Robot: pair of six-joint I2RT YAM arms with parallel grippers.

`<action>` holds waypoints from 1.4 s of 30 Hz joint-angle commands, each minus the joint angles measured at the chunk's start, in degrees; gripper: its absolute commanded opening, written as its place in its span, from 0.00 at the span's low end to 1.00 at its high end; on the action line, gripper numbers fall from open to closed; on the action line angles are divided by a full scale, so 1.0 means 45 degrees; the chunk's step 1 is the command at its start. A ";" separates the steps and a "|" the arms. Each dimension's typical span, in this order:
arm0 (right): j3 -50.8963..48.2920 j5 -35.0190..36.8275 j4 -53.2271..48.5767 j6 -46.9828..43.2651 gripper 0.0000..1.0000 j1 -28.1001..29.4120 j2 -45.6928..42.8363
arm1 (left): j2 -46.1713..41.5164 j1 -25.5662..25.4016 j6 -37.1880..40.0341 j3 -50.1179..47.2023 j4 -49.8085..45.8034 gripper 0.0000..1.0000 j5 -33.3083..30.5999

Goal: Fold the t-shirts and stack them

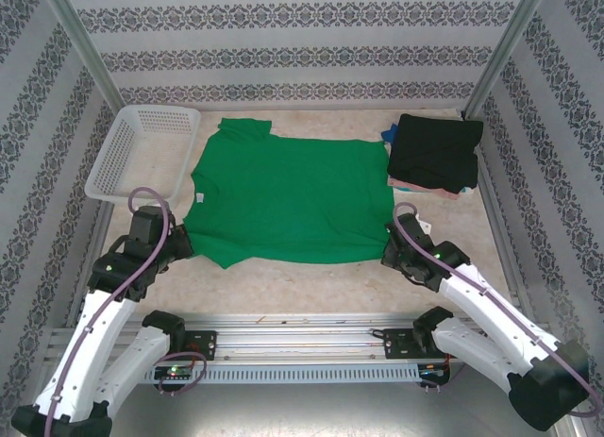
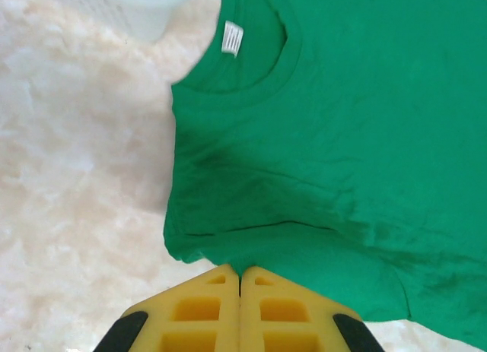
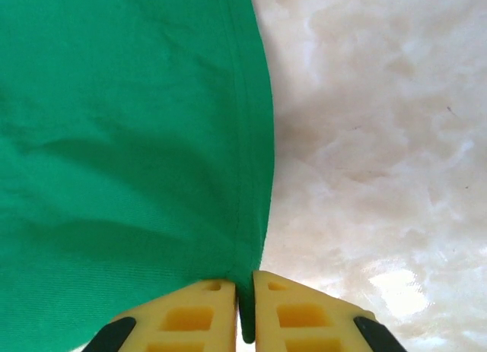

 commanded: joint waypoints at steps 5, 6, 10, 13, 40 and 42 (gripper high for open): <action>0.0539 -0.2728 0.0657 -0.1753 0.32 -0.2285 0.2181 | 0.1005 0.0107 0.0296 -0.0211 0.0948 0.00 0.0478; 0.0694 -0.2450 0.0392 -0.1908 0.33 -0.2262 0.2170 | 0.1193 0.0101 0.0309 -0.0255 0.0970 0.00 0.0425; 0.0612 -0.1898 0.0021 -0.1947 0.34 -0.2222 0.1247 | 0.1535 0.0110 0.0322 -0.0626 0.1439 0.00 0.0383; 0.0141 -0.2363 -0.0228 -0.1115 0.37 -0.1300 0.0849 | 0.1751 0.0105 0.0302 -0.0616 0.1572 0.00 0.0379; -0.1930 0.0723 0.0012 0.6462 0.60 0.3887 0.2542 | 0.3511 0.0436 0.1450 0.0552 0.3318 0.00 0.0661; -0.2375 0.0832 0.0367 0.7494 0.60 0.4192 0.2421 | 0.3531 0.0516 0.1577 0.0531 0.3323 0.00 0.0746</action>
